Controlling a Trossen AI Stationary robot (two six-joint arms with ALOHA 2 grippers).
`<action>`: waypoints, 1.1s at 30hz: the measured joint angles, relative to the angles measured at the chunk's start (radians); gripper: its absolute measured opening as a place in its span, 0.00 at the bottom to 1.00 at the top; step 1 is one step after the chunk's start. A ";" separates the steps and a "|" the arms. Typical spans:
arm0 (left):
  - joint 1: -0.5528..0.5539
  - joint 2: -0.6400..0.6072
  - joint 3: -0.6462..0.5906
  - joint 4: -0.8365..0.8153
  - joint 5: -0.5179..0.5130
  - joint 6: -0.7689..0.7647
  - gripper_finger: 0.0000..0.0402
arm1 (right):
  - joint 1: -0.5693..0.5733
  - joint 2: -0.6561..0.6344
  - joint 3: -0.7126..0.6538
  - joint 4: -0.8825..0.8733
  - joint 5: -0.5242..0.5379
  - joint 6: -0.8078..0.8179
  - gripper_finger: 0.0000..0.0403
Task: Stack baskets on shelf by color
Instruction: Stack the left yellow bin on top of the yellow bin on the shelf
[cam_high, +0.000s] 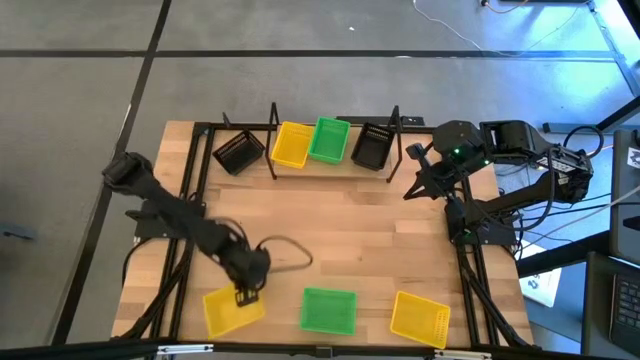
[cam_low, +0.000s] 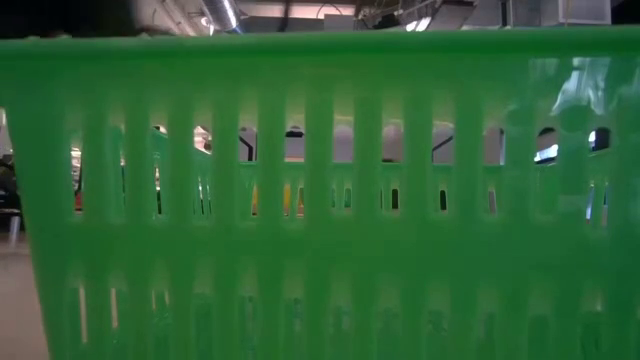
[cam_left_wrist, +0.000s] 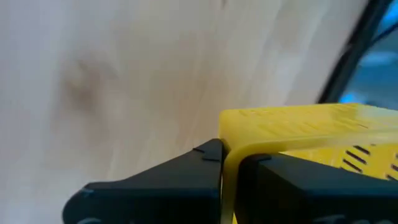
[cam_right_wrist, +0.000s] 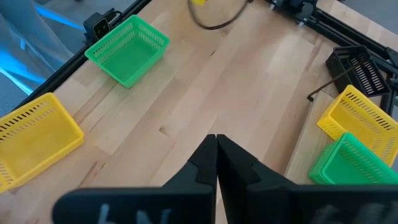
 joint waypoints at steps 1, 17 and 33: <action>0.028 -0.025 0.023 -0.031 -0.006 0.001 0.00 | 0.000 0.000 0.000 0.000 0.000 0.000 0.02; 0.634 -0.139 0.532 -0.260 -0.492 0.287 0.00 | 0.000 0.000 0.000 0.003 0.117 -0.016 0.02; 1.118 0.102 0.665 -0.113 -0.456 0.656 0.00 | 0.000 0.000 0.000 0.035 0.113 -0.019 0.02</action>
